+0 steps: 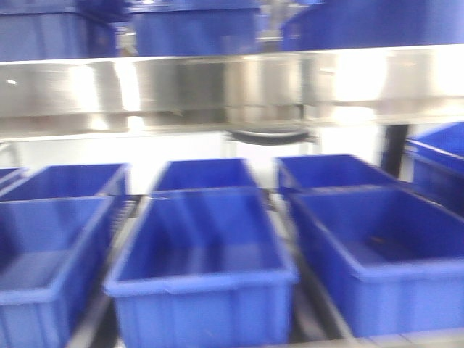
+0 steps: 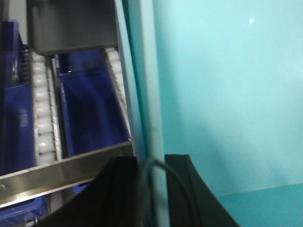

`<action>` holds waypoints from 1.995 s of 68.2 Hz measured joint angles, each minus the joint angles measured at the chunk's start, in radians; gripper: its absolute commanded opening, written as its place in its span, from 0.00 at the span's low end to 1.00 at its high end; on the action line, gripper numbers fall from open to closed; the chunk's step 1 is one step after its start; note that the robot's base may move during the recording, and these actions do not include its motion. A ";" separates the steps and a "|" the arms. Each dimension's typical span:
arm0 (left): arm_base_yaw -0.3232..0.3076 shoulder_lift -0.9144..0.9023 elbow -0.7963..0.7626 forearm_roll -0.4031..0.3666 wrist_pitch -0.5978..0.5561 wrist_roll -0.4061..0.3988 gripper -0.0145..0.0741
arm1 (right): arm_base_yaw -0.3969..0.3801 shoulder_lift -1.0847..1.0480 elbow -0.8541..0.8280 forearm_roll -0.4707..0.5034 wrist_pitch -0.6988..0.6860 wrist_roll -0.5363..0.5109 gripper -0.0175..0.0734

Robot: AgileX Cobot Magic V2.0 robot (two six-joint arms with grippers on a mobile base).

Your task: Move two blue bins to right shelf middle

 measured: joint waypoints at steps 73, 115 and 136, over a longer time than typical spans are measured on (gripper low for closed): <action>0.000 0.000 0.000 0.000 -0.002 0.000 0.04 | 0.000 0.000 0.000 0.000 0.000 0.000 0.03; 0.000 0.000 0.000 -0.002 -0.004 0.000 0.04 | 0.000 0.000 0.000 -0.002 0.004 0.000 0.03; 0.000 0.000 0.000 -0.002 -0.004 0.000 0.04 | 0.000 0.000 0.000 -0.002 0.004 0.000 0.03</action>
